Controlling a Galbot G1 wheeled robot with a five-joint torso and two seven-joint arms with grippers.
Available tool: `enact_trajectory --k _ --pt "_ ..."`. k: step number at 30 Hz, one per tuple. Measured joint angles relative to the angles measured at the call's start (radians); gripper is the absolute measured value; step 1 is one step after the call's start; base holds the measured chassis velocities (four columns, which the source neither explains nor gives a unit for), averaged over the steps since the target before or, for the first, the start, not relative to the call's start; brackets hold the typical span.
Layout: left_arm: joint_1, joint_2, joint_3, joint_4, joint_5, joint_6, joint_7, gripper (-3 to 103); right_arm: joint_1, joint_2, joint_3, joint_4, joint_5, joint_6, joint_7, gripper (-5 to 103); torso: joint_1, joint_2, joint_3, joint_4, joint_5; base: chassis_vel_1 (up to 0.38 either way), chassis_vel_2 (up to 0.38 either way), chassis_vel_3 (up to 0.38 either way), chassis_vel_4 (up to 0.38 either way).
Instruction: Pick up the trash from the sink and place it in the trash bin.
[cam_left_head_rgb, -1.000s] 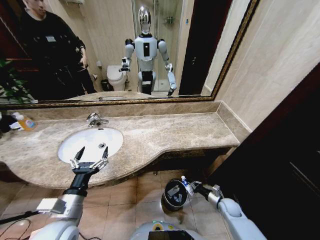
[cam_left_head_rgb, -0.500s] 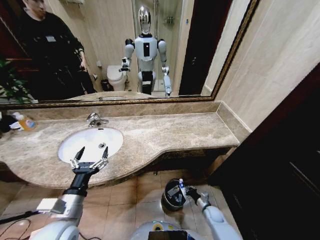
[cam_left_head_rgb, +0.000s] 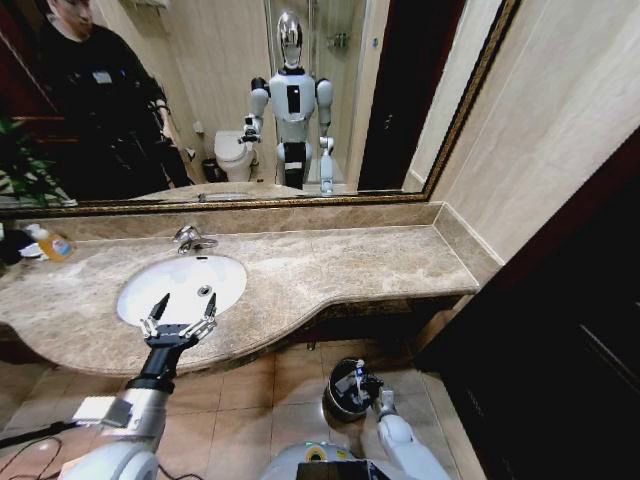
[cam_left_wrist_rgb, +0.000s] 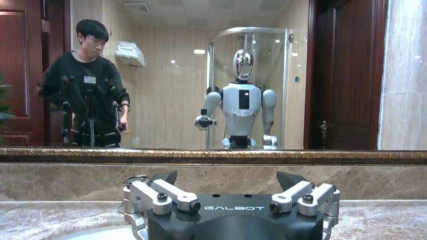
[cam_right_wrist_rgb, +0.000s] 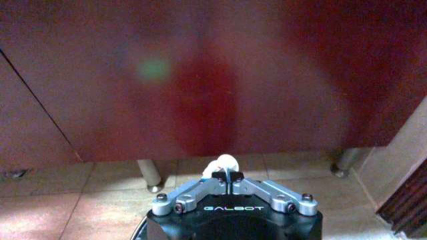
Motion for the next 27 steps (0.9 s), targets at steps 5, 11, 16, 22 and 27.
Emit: enact_trajectory --k 5,11,16,22,27 --pt "0.000 0.000 0.000 0.000 0.000 0.000 0.000 100 0.010 0.008 -0.001 -0.019 0.006 0.001 -0.001 8 0.000 0.000 0.000 0.0000 -0.0001 0.000 0.000 0.000 0.000" --pt "0.000 0.000 0.000 0.000 0.000 0.000 0.000 100 0.030 0.023 -0.005 -0.057 -0.017 0.041 0.019 30 0.000 0.000 0.000 0.0000 -0.0001 0.000 0.000 0.000 0.000" --pt "0.000 0.000 0.000 0.000 0.000 0.000 0.000 100 0.024 0.022 -0.007 -0.051 -0.020 0.042 0.018 47 0.000 0.000 0.000 0.0000 0.0000 0.000 0.000 0.000 0.000" --pt "0.000 0.000 0.000 0.000 0.000 0.000 0.000 100 0.018 0.020 -0.007 -0.035 -0.020 0.039 0.017 74 0.000 0.000 0.000 0.0000 -0.0001 0.000 0.000 0.000 0.000" --pt "0.000 0.000 0.000 0.000 0.000 0.000 0.000 100 0.017 0.021 -0.006 -0.033 -0.020 0.034 0.017 85 0.000 0.000 0.000 0.0000 0.0000 0.000 0.000 0.000 0.000"
